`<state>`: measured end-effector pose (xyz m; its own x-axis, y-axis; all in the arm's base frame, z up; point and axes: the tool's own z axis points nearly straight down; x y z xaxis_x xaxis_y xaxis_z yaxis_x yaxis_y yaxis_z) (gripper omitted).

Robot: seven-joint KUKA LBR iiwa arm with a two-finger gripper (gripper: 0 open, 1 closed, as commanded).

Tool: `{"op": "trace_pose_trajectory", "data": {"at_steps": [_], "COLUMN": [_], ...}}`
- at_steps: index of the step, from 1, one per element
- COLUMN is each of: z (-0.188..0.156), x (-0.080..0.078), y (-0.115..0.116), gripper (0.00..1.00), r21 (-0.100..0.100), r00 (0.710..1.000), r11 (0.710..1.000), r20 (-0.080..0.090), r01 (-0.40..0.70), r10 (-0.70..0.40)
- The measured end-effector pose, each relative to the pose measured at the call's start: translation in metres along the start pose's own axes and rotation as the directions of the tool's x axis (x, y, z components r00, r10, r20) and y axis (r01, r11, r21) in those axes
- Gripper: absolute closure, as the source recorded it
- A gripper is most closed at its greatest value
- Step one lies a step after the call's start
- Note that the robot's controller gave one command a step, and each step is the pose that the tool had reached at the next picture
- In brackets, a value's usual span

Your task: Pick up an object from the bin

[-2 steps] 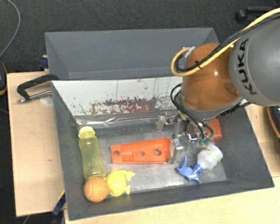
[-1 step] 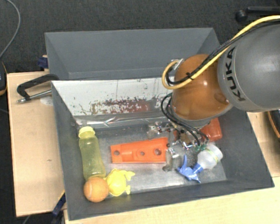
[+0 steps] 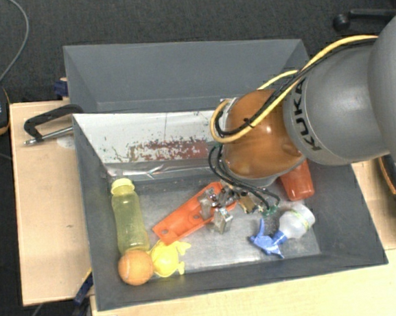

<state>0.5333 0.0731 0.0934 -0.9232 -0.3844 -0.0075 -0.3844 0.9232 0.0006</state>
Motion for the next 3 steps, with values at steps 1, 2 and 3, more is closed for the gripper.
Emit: {"op": "trace_pose_trajectory", "data": {"at_steps": [1, 2, 3], "z": [0.000, -0.025, -0.050], "x": [0.000, -0.003, -0.005], "y": [0.000, 0.009, 0.009], "gripper": [1.00, 1.00, 1.00], "r21": [0.000, 0.000, 0.000], "r00": [1.000, 1.000, 1.000], "r11": [1.000, 1.000, 1.000], "r20": [0.000, 0.005, 0.006], "r01": [0.000, 0.012, 0.021], "r10": [0.000, -0.012, -0.021]}}
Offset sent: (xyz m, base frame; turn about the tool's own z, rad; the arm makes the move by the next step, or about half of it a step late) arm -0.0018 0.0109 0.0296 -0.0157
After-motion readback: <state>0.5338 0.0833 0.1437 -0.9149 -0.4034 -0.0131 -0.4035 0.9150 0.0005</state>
